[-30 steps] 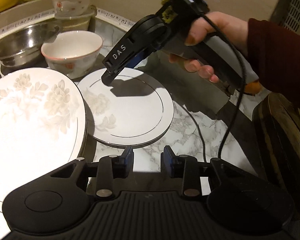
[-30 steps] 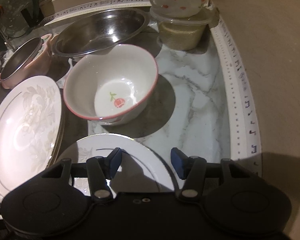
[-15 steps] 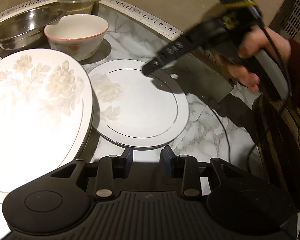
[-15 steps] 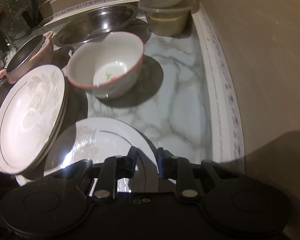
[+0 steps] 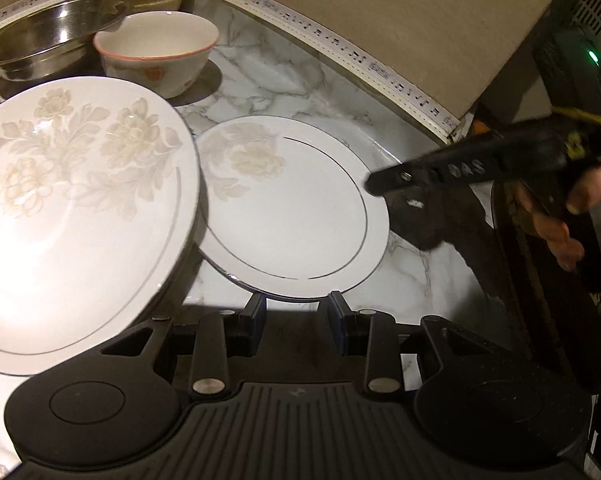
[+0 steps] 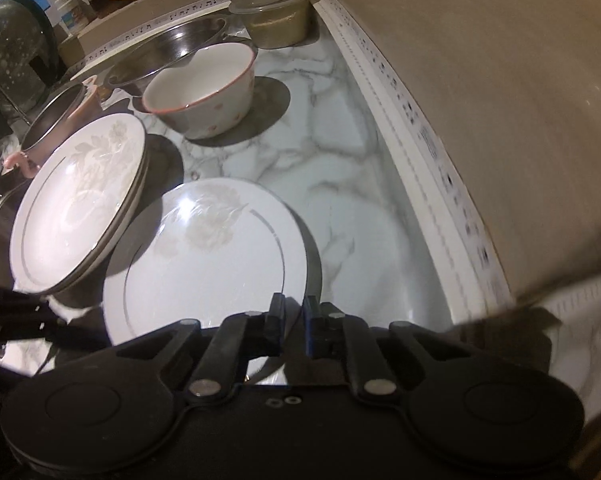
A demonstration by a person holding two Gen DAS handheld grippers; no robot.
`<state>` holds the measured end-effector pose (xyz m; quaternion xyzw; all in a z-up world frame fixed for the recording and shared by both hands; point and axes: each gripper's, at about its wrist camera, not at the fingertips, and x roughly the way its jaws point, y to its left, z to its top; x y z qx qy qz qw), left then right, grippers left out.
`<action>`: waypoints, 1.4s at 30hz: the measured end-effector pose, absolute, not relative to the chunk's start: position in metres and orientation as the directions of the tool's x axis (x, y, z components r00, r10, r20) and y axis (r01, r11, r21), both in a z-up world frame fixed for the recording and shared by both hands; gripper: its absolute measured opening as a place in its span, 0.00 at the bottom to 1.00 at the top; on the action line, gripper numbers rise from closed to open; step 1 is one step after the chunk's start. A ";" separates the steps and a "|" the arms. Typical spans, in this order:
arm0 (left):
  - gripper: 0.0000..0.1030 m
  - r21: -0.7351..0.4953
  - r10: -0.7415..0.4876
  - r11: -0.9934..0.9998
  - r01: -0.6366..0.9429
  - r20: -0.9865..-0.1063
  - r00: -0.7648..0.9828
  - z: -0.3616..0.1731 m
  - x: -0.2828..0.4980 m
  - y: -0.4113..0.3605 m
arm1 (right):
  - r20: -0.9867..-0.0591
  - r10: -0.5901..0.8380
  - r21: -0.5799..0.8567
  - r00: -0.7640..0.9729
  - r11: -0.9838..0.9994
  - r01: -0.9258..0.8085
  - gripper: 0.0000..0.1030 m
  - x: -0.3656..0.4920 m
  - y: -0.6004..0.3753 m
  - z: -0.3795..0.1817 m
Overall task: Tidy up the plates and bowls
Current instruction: 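Lift the small white plate with the right tool toward the floral stack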
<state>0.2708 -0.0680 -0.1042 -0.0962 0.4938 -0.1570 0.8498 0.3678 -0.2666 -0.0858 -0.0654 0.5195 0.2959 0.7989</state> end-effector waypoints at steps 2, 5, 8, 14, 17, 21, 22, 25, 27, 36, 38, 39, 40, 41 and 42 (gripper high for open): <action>0.32 -0.325 -0.359 0.933 0.154 -0.808 0.467 -0.102 0.272 -0.064 | -0.869 0.403 0.199 0.288 0.817 -0.541 0.08 0.369 -0.268 -0.084; 0.32 -0.333 -0.356 0.933 0.135 -0.811 0.465 -0.103 0.276 -0.060 | -0.868 0.387 0.173 0.312 0.823 -0.542 0.22 0.378 -0.265 -0.084; 0.32 -0.334 -0.355 0.934 0.130 -0.811 0.466 -0.103 0.278 -0.059 | -0.866 0.396 0.189 0.305 0.824 -0.533 0.23 0.392 -0.260 -0.090; 0.32 -0.329 -0.351 0.935 0.130 -0.810 0.470 -0.101 0.280 -0.060 | -0.854 0.436 0.232 0.285 0.808 -0.542 0.22 0.412 -0.247 -0.096; 0.32 -0.328 -0.353 0.935 0.138 -0.812 0.464 -0.103 0.282 -0.062 | -0.848 0.455 0.248 0.272 0.794 -0.555 0.21 0.413 -0.245 -0.098; 0.32 -0.336 -0.367 0.930 0.152 -0.811 0.456 -0.105 0.281 -0.063 | -0.843 0.461 0.250 0.278 0.792 -0.557 0.15 0.406 -0.251 -0.096; 0.32 -0.341 -0.372 0.928 0.153 -0.807 0.459 -0.105 0.281 -0.062 | -0.842 0.456 0.234 0.287 0.790 -0.567 0.14 0.402 -0.253 -0.096; 0.32 -0.342 -0.379 0.925 0.165 -0.807 0.453 -0.105 0.280 -0.062 | -0.839 0.434 0.198 0.329 0.806 -0.558 0.07 0.387 -0.261 -0.091; 0.31 -0.345 -0.395 0.919 0.192 -0.803 0.446 -0.105 0.279 -0.066 | -0.833 0.442 0.216 0.334 0.814 -0.539 0.03 0.378 -0.271 -0.089; 0.24 -0.340 -0.381 0.924 0.172 -0.801 0.462 -0.097 0.280 -0.067 | -0.841 0.418 0.181 0.343 0.815 -0.550 0.04 0.352 -0.279 -0.080; 0.24 -0.348 -0.368 0.928 0.133 -0.806 0.463 -0.099 0.282 -0.062 | -0.834 0.422 0.188 0.354 0.822 -0.537 0.14 0.359 -0.279 -0.078; 0.24 -0.348 -0.361 0.930 0.117 -0.808 0.465 -0.099 0.283 -0.059 | -0.833 0.422 0.187 0.358 0.824 -0.536 0.16 0.362 -0.279 -0.079; 0.24 -0.350 -0.357 0.931 0.106 -0.809 0.468 -0.100 0.284 -0.057 | -0.831 0.422 0.187 0.361 0.825 -0.533 0.17 0.366 -0.279 -0.080; 0.24 -0.349 -0.350 0.932 0.093 -0.811 0.468 -0.101 0.285 -0.057 | -0.830 0.425 0.194 0.361 0.827 -0.528 0.17 0.370 -0.278 -0.082; 0.24 -0.350 -0.347 0.933 0.083 -0.815 0.465 -0.102 0.285 -0.057 | -0.831 0.426 0.200 0.356 0.828 -0.524 0.19 0.375 -0.276 -0.083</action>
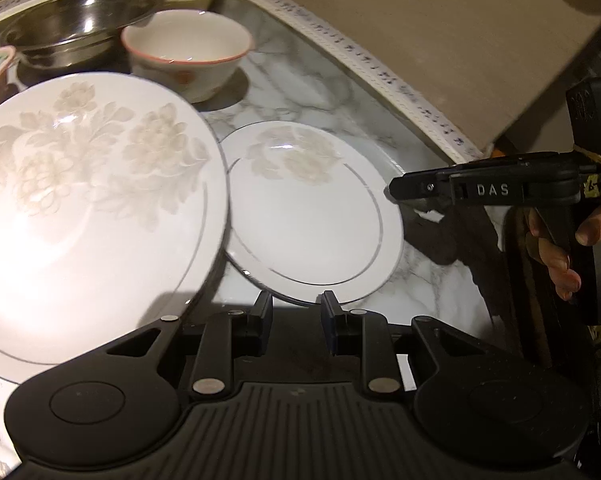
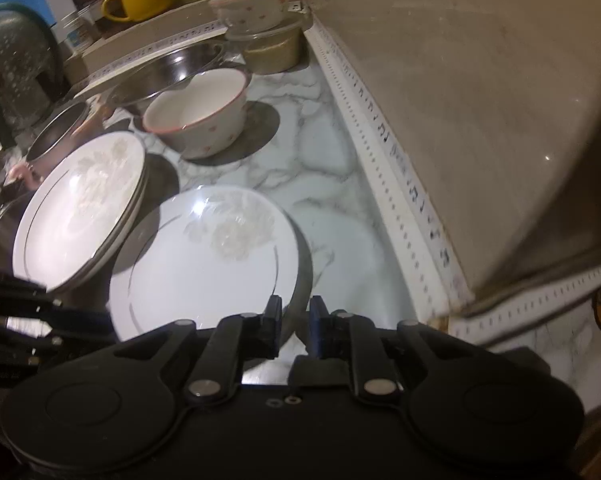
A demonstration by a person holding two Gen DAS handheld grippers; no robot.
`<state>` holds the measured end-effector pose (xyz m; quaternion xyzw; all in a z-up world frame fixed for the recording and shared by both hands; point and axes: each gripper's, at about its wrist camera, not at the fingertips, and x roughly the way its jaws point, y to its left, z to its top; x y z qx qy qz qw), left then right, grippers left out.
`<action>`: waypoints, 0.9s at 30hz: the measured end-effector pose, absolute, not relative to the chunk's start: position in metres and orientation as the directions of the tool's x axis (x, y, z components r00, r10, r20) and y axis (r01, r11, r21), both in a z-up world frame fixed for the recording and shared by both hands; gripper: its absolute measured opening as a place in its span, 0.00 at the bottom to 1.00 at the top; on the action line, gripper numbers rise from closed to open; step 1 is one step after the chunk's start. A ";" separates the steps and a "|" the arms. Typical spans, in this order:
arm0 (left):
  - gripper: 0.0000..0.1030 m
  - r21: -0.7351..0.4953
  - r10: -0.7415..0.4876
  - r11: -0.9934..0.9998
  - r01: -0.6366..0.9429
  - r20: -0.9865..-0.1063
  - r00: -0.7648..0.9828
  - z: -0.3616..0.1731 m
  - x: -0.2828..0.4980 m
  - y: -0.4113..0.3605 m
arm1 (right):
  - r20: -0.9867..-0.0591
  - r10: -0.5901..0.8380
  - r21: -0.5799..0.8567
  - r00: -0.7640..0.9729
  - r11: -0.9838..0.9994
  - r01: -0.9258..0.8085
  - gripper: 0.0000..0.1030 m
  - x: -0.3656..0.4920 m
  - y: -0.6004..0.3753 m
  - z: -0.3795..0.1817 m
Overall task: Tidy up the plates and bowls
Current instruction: 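Lift the small white plate with the right tool toward the floral stack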
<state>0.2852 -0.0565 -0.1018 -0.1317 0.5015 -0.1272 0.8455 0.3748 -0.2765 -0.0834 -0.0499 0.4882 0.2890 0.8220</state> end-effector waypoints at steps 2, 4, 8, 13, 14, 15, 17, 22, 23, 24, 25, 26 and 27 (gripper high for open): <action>0.24 -0.359 -0.353 0.930 0.078 -0.813 0.463 -0.102 0.285 -0.056 | -0.831 0.424 0.195 0.360 0.828 -0.525 0.19 0.382 -0.273 -0.086; 0.24 -0.375 -0.359 0.925 0.061 -0.810 0.463 -0.103 0.287 -0.056 | -0.830 0.428 0.201 0.356 0.827 -0.525 0.20 0.389 -0.267 -0.089; 0.24 -0.404 -0.372 0.914 0.036 -0.801 0.469 -0.103 0.288 -0.056 | -0.828 0.439 0.207 0.349 0.817 -0.538 0.24 0.402 -0.256 -0.090; 0.25 -0.421 -0.372 0.907 0.004 -0.795 0.480 -0.103 0.285 -0.054 | -0.828 0.444 0.189 0.341 0.795 -0.576 0.46 0.414 -0.238 -0.087; 0.25 -0.427 -0.375 0.904 0.001 -0.793 0.481 -0.103 0.286 -0.054 | -0.829 0.444 0.184 0.339 0.790 -0.584 0.49 0.417 -0.234 -0.086; 0.25 -0.427 -0.373 0.904 -0.003 -0.792 0.484 -0.103 0.285 -0.055 | -0.831 0.445 0.181 0.333 0.784 -0.594 0.50 0.419 -0.231 -0.086; 0.25 -0.429 -0.369 0.903 -0.011 -0.790 0.489 -0.103 0.285 -0.055 | -0.839 0.437 0.166 0.325 0.773 -0.612 0.50 0.424 -0.224 -0.086; 0.26 -0.458 -0.378 0.887 -0.054 -0.790 0.483 -0.110 0.282 -0.050 | -0.857 0.424 0.142 0.294 0.742 -0.655 0.49 0.436 -0.212 -0.087; 0.26 -0.465 -0.383 0.883 -0.058 -0.787 0.483 -0.110 0.282 -0.048 | -0.861 0.425 0.143 0.281 0.731 -0.667 0.49 0.438 -0.210 -0.087; 0.26 -0.467 -0.384 0.882 -0.060 -0.787 0.483 -0.110 0.282 -0.048 | -0.865 0.426 0.144 0.266 0.718 -0.680 0.48 0.439 -0.208 -0.087; 0.26 -0.468 -0.384 0.882 -0.061 -0.786 0.484 -0.110 0.282 -0.048 | -0.870 0.424 0.143 0.252 0.706 -0.694 0.47 0.440 -0.205 -0.088; 0.26 -0.471 -0.386 0.880 -0.059 -0.783 0.487 -0.110 0.282 -0.048 | -0.873 0.421 0.139 0.245 0.697 -0.703 0.47 0.441 -0.203 -0.088; 0.26 -0.479 -0.391 0.876 -0.062 -0.779 0.490 -0.110 0.282 -0.047 | -0.876 0.421 0.140 0.236 0.691 -0.709 0.47 0.442 -0.202 -0.088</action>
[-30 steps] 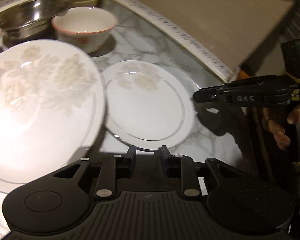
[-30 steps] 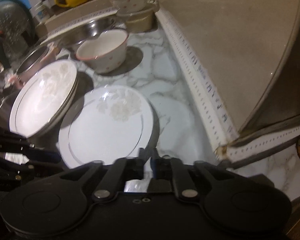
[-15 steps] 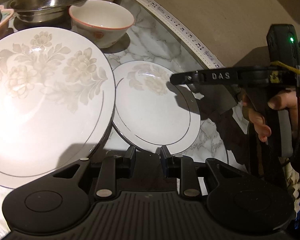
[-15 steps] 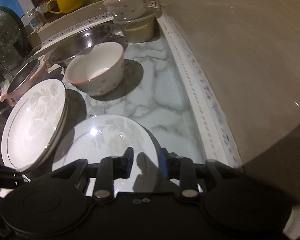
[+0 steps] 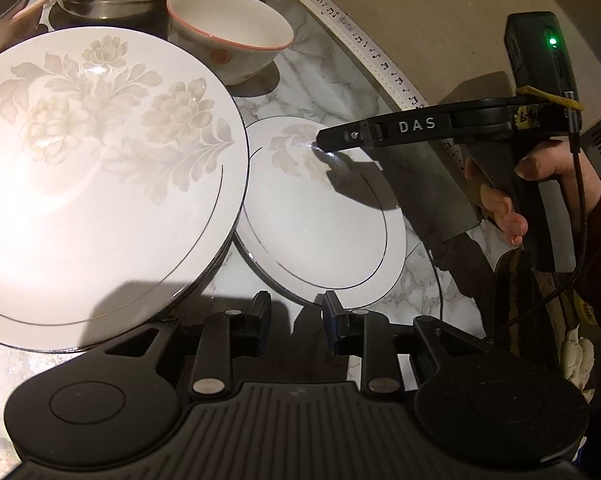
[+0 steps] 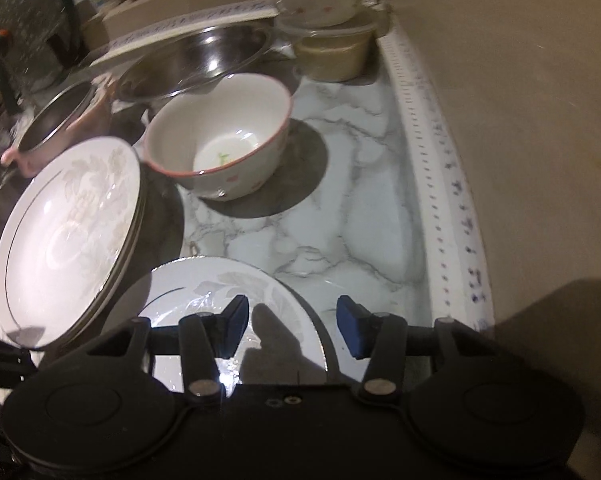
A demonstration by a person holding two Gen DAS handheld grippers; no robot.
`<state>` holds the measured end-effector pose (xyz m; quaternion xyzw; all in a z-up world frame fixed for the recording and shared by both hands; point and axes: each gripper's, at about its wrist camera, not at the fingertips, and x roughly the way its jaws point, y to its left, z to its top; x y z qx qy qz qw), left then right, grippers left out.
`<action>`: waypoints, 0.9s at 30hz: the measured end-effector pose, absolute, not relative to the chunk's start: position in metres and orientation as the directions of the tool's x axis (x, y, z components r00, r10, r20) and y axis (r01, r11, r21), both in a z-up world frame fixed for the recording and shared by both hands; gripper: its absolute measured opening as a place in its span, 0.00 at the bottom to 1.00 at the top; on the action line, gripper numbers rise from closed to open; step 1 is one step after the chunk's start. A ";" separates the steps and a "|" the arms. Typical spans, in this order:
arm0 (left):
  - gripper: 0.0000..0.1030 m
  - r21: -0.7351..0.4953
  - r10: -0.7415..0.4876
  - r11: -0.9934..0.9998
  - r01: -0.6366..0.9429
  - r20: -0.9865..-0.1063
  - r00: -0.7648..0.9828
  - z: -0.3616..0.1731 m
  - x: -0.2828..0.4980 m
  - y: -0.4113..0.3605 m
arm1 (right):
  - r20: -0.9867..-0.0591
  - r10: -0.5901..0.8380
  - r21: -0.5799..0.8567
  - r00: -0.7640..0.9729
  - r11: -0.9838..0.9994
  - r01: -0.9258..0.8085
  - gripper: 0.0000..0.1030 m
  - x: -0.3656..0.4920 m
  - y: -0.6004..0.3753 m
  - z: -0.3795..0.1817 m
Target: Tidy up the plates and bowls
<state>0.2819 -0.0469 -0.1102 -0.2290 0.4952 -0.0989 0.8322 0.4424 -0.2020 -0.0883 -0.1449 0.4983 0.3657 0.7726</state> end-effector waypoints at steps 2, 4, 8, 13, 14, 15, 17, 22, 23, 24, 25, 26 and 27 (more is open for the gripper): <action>0.26 -0.507 -0.407 0.858 -0.081 -0.767 0.496 -0.110 0.282 -0.043 | -0.881 0.420 0.148 0.218 0.682 -0.717 0.46 0.445 -0.200 -0.088; 0.26 -0.526 -0.418 0.846 -0.092 -0.760 0.498 -0.110 0.283 -0.041 | -0.885 0.421 0.155 0.200 0.670 -0.726 0.45 0.446 -0.198 -0.089; 0.26 -0.541 -0.423 0.833 -0.120 -0.760 0.493 -0.112 0.286 -0.040 | -0.898 0.403 0.148 0.175 0.653 -0.742 0.47 0.445 -0.193 -0.094; 0.25 -0.554 -0.435 0.823 -0.127 -0.757 0.488 -0.115 0.287 -0.040 | -0.900 0.407 0.155 0.156 0.633 -0.759 0.42 0.443 -0.193 -0.093; 0.25 -0.554 -0.436 0.824 -0.121 -0.756 0.488 -0.115 0.287 -0.040 | -0.902 0.402 0.145 0.160 0.628 -0.764 0.41 0.442 -0.193 -0.093; 0.26 -0.555 -0.440 0.824 -0.114 -0.754 0.488 -0.115 0.286 -0.039 | -0.903 0.399 0.141 0.162 0.630 -0.764 0.38 0.442 -0.193 -0.092; 0.26 -0.564 -0.457 0.819 -0.100 -0.749 0.480 -0.117 0.287 -0.037 | -0.901 0.401 0.151 0.163 0.643 -0.751 0.34 0.443 -0.198 -0.091; 0.25 -0.577 -0.480 0.813 -0.075 -0.738 0.474 -0.118 0.283 -0.029 | -0.898 0.412 0.172 0.156 0.654 -0.736 0.29 0.438 -0.212 -0.090; 0.26 -0.574 -0.481 0.816 -0.067 -0.738 0.473 -0.117 0.282 -0.029 | -0.898 0.411 0.171 0.157 0.655 -0.736 0.28 0.435 -0.215 -0.090; 0.26 -0.573 -0.483 0.817 -0.060 -0.738 0.471 -0.117 0.281 -0.028 | -0.898 0.411 0.174 0.157 0.659 -0.732 0.28 0.432 -0.219 -0.090; 0.26 -0.573 -0.486 0.818 -0.054 -0.738 0.468 -0.118 0.281 -0.029 | -0.897 0.413 0.181 0.157 0.667 -0.723 0.26 0.429 -0.225 -0.090; 0.26 -0.574 -0.490 0.818 -0.049 -0.737 0.465 -0.118 0.281 -0.029 | -0.895 0.418 0.192 0.156 0.675 -0.712 0.25 0.426 -0.231 -0.090; 0.25 -0.574 -0.495 0.818 -0.039 -0.737 0.461 -0.118 0.280 -0.028 | -0.892 0.425 0.205 0.152 0.683 -0.701 0.23 0.423 -0.237 -0.090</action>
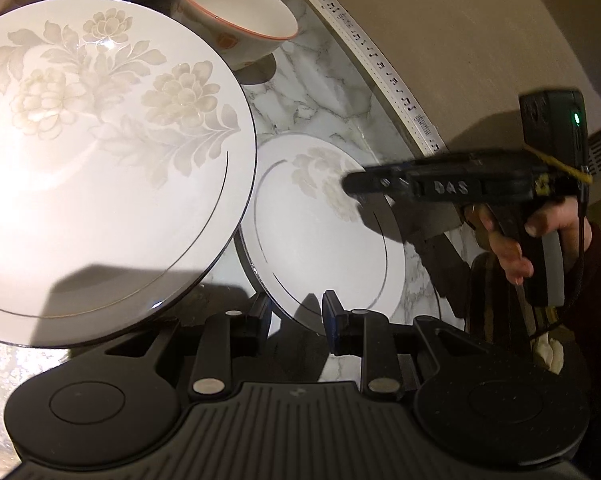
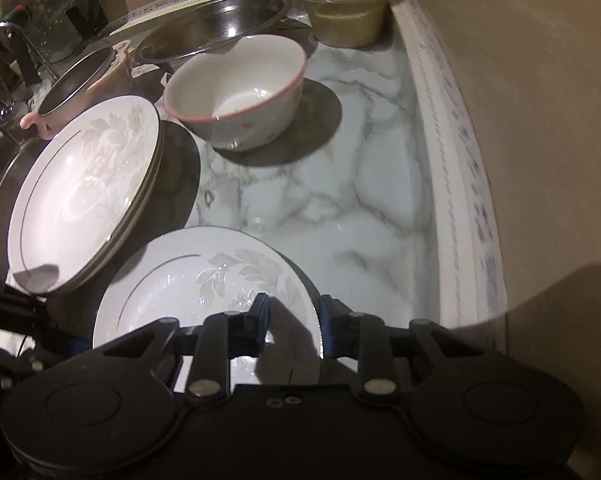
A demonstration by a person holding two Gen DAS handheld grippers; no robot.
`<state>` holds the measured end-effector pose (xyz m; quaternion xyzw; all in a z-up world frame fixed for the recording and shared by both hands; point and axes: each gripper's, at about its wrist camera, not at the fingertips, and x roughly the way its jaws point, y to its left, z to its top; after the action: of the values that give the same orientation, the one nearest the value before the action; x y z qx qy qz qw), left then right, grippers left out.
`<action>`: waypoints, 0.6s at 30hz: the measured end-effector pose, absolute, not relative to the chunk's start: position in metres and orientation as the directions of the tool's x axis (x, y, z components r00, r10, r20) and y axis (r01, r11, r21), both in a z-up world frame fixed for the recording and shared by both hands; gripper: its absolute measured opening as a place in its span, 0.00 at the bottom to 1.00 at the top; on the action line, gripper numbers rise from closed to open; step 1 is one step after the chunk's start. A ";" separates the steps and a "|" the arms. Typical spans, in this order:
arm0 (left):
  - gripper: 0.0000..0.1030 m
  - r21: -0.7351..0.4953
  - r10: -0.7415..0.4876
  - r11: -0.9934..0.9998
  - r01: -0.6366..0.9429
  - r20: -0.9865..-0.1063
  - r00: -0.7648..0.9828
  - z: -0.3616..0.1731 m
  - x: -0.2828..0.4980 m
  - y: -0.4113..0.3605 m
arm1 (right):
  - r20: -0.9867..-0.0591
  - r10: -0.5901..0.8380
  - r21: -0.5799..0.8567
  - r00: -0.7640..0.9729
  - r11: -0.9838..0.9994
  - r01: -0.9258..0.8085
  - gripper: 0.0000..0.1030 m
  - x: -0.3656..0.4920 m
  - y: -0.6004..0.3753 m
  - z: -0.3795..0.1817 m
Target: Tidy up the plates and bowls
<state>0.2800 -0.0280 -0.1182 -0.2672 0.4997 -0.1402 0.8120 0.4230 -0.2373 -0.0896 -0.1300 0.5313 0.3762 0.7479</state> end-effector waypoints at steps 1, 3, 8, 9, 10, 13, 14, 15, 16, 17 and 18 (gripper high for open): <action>0.26 -0.573 -0.498 0.819 -0.030 -0.736 0.458 -0.119 0.278 -0.027 | -0.890 0.430 0.220 0.148 0.692 -0.687 0.21 0.419 -0.244 -0.090; 0.26 -0.576 -0.505 0.817 -0.022 -0.734 0.454 -0.119 0.276 -0.025 | -0.887 0.438 0.235 0.145 0.699 -0.676 0.20 0.407 -0.256 -0.090; 0.26 -0.572 -0.521 0.820 0.016 -0.735 0.434 -0.119 0.274 -0.023 | -0.886 0.440 0.260 0.144 0.730 -0.631 0.17 0.373 -0.280 -0.088; 0.26 -0.564 -0.518 0.825 0.026 -0.738 0.431 -0.118 0.274 -0.024 | -0.883 0.446 0.271 0.147 0.740 -0.616 0.17 0.366 -0.285 -0.088; 0.26 -0.558 -0.517 0.829 0.036 -0.741 0.428 -0.118 0.274 -0.025 | -0.879 0.453 0.286 0.149 0.750 -0.597 0.16 0.360 -0.288 -0.088; 0.25 -0.551 -0.519 0.833 0.051 -0.745 0.419 -0.118 0.274 -0.026 | -0.868 0.470 0.319 0.162 0.776 -0.544 0.14 0.344 -0.300 -0.089; 0.22 -0.545 -0.514 0.837 0.053 -0.749 0.417 -0.117 0.272 -0.025 | -0.865 0.472 0.323 0.171 0.784 -0.531 0.14 0.339 -0.302 -0.089; 0.22 -0.534 -0.506 0.843 0.054 -0.756 0.416 -0.116 0.272 -0.026 | -0.862 0.474 0.325 0.180 0.790 -0.519 0.14 0.334 -0.304 -0.089; 0.21 -0.527 -0.500 0.848 0.058 -0.760 0.416 -0.115 0.273 -0.027 | -0.857 0.478 0.333 0.191 0.798 -0.503 0.14 0.330 -0.306 -0.089; 0.20 -0.521 -0.496 0.852 0.059 -0.763 0.415 -0.115 0.274 -0.029 | -0.851 0.485 0.346 0.198 0.805 -0.482 0.13 0.327 -0.309 -0.090; 0.18 -0.516 -0.491 0.854 0.059 -0.765 0.416 -0.115 0.274 -0.029 | -0.846 0.492 0.357 0.206 0.809 -0.466 0.12 0.324 -0.311 -0.092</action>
<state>0.2741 -0.0290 -0.1148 -0.2106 0.5133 -0.1688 0.8147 0.3241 -0.3112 -0.0916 0.0118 0.5494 0.3086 0.7764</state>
